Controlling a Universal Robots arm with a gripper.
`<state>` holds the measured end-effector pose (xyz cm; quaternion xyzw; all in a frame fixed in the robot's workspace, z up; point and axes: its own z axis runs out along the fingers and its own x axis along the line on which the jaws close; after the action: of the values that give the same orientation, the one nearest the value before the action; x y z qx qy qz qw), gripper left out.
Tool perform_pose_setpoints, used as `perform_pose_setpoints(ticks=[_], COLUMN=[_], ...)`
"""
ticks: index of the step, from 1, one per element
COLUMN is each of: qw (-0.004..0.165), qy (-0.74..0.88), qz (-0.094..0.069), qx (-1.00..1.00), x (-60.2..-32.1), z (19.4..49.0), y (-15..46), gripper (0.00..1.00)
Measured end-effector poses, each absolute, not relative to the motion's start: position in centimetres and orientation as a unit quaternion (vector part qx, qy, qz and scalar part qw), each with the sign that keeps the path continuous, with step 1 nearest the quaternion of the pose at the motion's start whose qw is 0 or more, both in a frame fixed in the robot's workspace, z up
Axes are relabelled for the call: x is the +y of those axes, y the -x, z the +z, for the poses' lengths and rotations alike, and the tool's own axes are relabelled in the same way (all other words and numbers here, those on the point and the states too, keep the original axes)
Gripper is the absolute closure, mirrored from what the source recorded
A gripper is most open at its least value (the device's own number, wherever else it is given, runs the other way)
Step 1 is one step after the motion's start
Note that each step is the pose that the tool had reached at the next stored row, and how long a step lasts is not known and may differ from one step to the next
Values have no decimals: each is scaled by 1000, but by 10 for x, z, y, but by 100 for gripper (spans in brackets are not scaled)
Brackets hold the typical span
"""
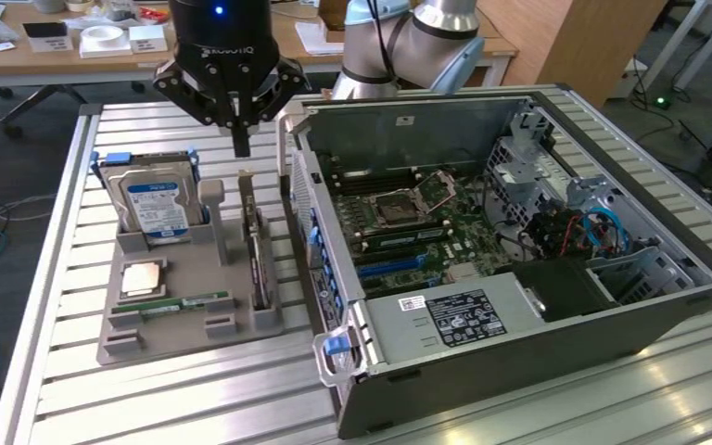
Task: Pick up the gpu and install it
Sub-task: 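Reach for the gpu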
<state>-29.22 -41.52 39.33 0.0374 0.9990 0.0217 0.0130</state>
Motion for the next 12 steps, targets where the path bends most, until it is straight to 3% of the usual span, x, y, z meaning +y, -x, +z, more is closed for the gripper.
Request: perform_pose_setpoints(ticks=[12], qw=[13], qy=[-37], qz=[22], qx=[999], x=[-433], z=[393], y=[294], gripper=[89])
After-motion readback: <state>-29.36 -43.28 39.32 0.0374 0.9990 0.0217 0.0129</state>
